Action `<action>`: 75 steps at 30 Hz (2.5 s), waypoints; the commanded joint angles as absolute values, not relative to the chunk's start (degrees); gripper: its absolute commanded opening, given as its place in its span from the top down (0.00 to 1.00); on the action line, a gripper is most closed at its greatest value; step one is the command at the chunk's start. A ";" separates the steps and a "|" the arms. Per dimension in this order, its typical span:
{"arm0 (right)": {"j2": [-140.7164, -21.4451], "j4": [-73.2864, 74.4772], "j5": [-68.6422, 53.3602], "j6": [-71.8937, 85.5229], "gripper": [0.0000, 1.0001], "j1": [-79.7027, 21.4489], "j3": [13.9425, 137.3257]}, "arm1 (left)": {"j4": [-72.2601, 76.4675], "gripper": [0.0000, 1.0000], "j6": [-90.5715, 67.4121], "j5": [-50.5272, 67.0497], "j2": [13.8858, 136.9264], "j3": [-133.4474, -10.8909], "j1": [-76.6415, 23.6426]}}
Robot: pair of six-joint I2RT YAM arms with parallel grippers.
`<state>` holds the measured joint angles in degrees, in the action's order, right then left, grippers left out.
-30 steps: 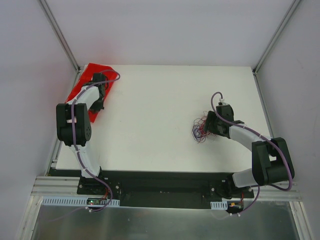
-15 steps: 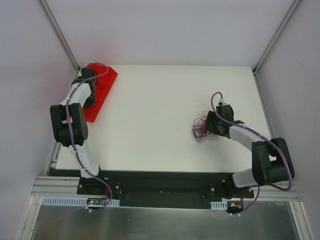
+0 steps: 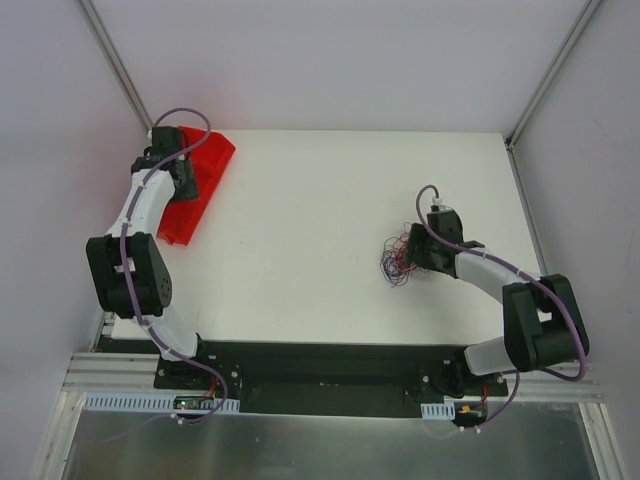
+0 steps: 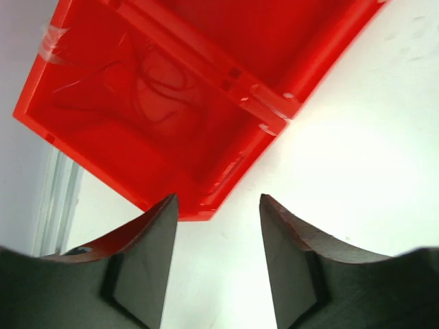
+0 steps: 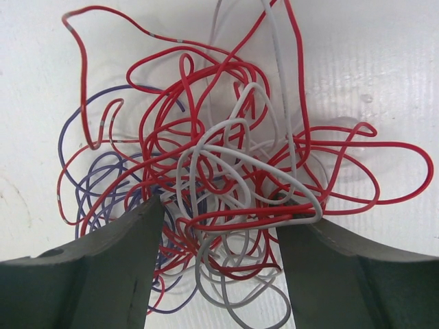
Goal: Untangle the cables
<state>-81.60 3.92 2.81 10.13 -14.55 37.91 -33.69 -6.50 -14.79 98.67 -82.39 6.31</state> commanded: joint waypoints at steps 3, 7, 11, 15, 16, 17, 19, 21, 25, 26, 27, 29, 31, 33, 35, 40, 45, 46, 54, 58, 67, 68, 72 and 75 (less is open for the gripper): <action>-82.35 6.94 3.69 8.44 0.33 -17.05 38.32 | -32.26 0.41 -6.60 -17.19 94.83 -80.25 4.83; -82.09 6.77 4.22 8.26 0.33 -17.14 38.32 | -33.75 0.44 -8.61 -15.40 98.43 -83.93 7.64; -82.44 6.86 4.22 8.17 0.32 -17.23 38.50 | -33.84 0.45 -8.78 -9.08 98.96 -82.89 7.74; -82.44 6.59 3.52 7.82 0.34 -17.49 38.58 | -32.88 0.53 -7.48 8.30 98.88 -82.18 5.20; -82.44 6.42 3.34 7.56 0.35 -17.66 38.50 | -32.44 0.56 -6.60 13.13 98.88 -81.92 3.53; -82.62 6.42 3.34 7.30 0.35 -18.10 38.67 | -31.65 0.56 -6.42 16.84 98.79 -81.48 1.60; -82.88 6.33 2.64 6.33 0.40 -19.59 38.85 | -28.76 0.56 -6.50 23.08 98.26 -79.46 -2.87; -82.71 6.24 2.90 5.19 0.44 -21.70 39.02 | -24.89 0.56 -8.43 30.20 98.70 -77.53 -7.71; -82.62 2.66 -5.42 5.27 0.61 -24.26 38.07 | -18.82 0.56 -12.21 40.76 102.91 -75.77 -17.64; -82.27 0.29 -9.02 6.40 0.64 -24.69 37.01 | -18.72 0.56 -12.30 42.35 104.49 -76.11 -20.36; -82.00 -2.96 -12.10 7.20 0.66 -25.39 36.13 | -18.63 0.57 -12.65 43.32 105.72 -76.55 -23.52; -80.69 -6.57 -16.24 7.82 0.69 -27.41 35.25 | -17.67 0.56 -14.67 43.85 107.74 -76.55 -26.97; -78.67 -7.82 -16.70 7.30 0.70 -30.22 34.98 | -17.05 0.56 -15.38 44.39 109.59 -76.90 -29.26; -77.44 -10.27 -17.66 7.12 0.70 -32.60 34.37 | -17.05 0.57 -16.34 43.33 110.65 -76.99 -30.14; -77.34 -11.33 -18.37 7.21 0.70 -33.57 34.28 | -17.05 0.59 -17.40 44.11 111.53 -77.08 -30.50; -77.61 -12.30 -18.46 6.86 0.69 -33.84 33.75 | -18.10 0.63 -18.19 41.41 111.97 -77.08 -31.20; -76.90 -10.82 -13.90 5.89 0.68 -33.84 33.05 | -19.95 0.66 -16.79 38.06 111.80 -77.69 -31.38; -77.08 -10.81 -13.28 5.37 0.68 -33.84 32.79 | -20.13 0.66 -16.79 38.14 112.06 -77.87 -31.38; -78.84 -12.04 -14.85 3.43 0.67 -33.75 33.05 | -17.58 0.59 -14.33 40.44 110.93 -77.87 -33.84; -78.22 -12.74 -15.82 2.90 0.67 -33.84 32.70 | -15.56 0.56 -14.15 36.65 107.76 -76.73 -34.45; -76.99 -14.50 -16.43 3.43 0.67 -33.84 31.99 | -10.73 0.55 -23.72 33.74 110.65 -79.54 -34.54; -76.82 -14.85 -16.44 3.51 0.67 -33.84 31.91 | -9.85 0.55 -24.43 34.45 110.92 -79.19 -34.54; -76.38 -15.73 -16.70 3.95 0.67 -34.01 31.20 | -6.95 0.51 -25.40 36.21 109.96 -77.70 -34.89; -76.38 -15.82 -16.35 4.04 0.67 -34.36 31.11 | -5.36 0.44 -24.61 35.60 108.72 -76.56 -35.42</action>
<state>-78.54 -12.32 -15.53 4.21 -33.87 31.44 -9.41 -23.55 34.48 110.43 -77.36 -34.59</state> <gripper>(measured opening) 0.333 0.525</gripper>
